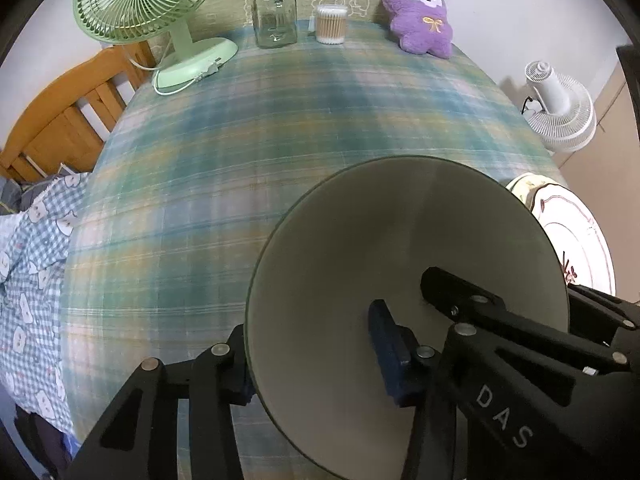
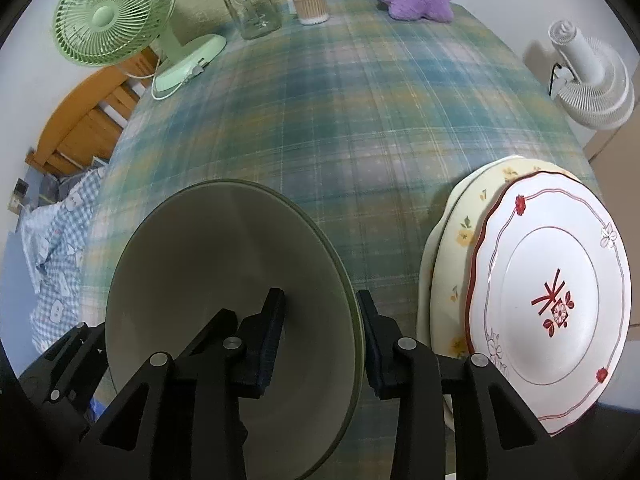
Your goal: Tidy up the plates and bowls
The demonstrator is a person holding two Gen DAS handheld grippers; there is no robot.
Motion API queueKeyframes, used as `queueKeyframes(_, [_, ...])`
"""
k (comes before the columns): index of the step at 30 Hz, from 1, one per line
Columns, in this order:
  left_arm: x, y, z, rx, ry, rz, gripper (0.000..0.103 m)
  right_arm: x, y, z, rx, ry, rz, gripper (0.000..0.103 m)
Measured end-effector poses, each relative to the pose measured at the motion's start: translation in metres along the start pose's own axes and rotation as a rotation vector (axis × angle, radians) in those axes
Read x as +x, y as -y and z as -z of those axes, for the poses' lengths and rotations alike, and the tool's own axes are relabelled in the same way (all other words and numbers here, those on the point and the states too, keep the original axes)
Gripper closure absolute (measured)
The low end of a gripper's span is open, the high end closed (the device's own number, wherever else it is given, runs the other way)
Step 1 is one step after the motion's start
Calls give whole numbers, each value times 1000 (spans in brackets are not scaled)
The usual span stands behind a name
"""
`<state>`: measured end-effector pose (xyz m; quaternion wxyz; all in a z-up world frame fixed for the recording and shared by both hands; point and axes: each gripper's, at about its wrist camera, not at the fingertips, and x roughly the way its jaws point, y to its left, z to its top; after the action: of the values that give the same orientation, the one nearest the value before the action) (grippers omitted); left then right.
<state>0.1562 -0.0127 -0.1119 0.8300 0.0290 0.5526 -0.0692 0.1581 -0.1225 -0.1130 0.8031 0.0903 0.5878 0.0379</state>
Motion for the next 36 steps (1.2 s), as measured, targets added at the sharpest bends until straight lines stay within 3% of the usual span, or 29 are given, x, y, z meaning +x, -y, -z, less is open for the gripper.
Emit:
queueKeyframes(11, [-10,0,2,-25,-1,-7,57,-9,-4,2,12,11,18,63])
queueKeyframes(26, [-63,4,-8,23,82,10,57,-71,-13,2,48,105,31,63])
queueKeyframes(36, [-81,28,-12,10,107,-15,57,-95,5,-1,40,128,6,63])
